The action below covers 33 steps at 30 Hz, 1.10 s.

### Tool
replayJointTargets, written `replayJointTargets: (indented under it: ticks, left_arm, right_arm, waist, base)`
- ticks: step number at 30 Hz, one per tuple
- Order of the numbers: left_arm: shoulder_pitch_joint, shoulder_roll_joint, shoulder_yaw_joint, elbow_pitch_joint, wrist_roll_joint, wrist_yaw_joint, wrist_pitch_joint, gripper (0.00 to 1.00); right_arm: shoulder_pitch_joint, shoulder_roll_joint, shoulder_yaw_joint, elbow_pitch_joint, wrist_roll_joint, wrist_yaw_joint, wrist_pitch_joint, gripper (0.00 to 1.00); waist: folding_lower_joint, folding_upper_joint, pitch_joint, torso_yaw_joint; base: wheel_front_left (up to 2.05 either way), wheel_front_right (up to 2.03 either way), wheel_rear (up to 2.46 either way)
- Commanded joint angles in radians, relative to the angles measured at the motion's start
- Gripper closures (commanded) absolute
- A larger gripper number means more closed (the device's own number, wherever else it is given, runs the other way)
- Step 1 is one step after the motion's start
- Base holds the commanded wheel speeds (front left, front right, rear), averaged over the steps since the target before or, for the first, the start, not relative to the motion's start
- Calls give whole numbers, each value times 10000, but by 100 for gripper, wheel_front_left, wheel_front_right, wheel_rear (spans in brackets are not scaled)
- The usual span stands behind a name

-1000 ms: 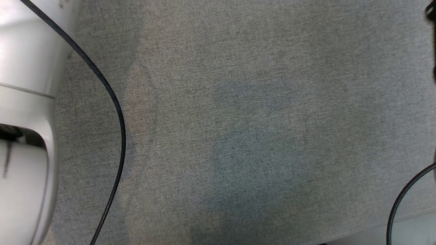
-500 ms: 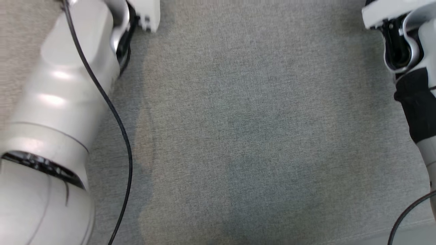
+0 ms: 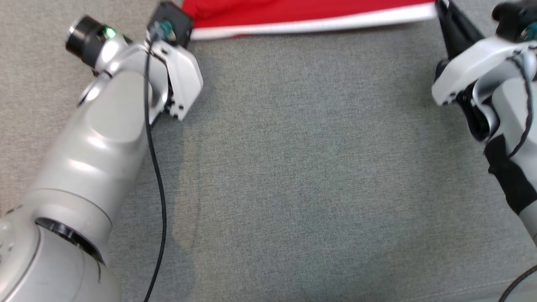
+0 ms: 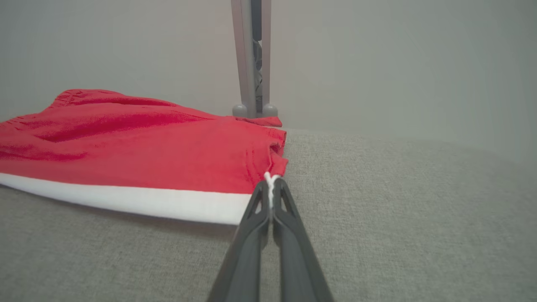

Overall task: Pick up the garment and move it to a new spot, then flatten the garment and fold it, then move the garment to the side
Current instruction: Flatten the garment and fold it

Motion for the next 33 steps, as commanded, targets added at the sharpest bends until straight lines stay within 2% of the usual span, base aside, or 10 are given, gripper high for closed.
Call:
replayJointTargets:
  ticks: [1,10,17,22,26,33]
  left_arm:
    - [295,201,-163,118,143,-29,100,100]
    - [1212,235,-731,184,366,-195,227,100]
    - [2129,154,-803,198,48,-474,395,100]
    - [3049,-15,-312,-153,-1038,-641,904,100]
    - [3665,-42,-392,-849,-1633,-664,1269,100]
    - [5117,637,-595,-3074,-3283,-671,1935,100]
  right_arm:
    - [204,-223,178,260,51,-29,-14,100]
    - [704,-562,1479,973,783,-41,121,100]
    - [1387,-1018,2372,728,1910,-51,827,100]
    - [2017,-1566,3215,68,2918,-52,1782,100]
    - [2383,-1924,3705,-496,3642,-51,2480,100]
    - [3216,-2846,4674,-1740,5348,-40,3965,100]
  waist:
    - [0,0,-233,33]
    - [0,0,-1045,97]
    - [0,0,-1873,106]
    - [0,0,-2522,89]
    - [0,0,-2893,69]
    - [0,0,-3799,84]
  base:
    - [0,0,0]
    - [0,0,0]
    - [0,0,0]
    - [0,0,0]
    - [0,0,0]
    - [0,0,0]
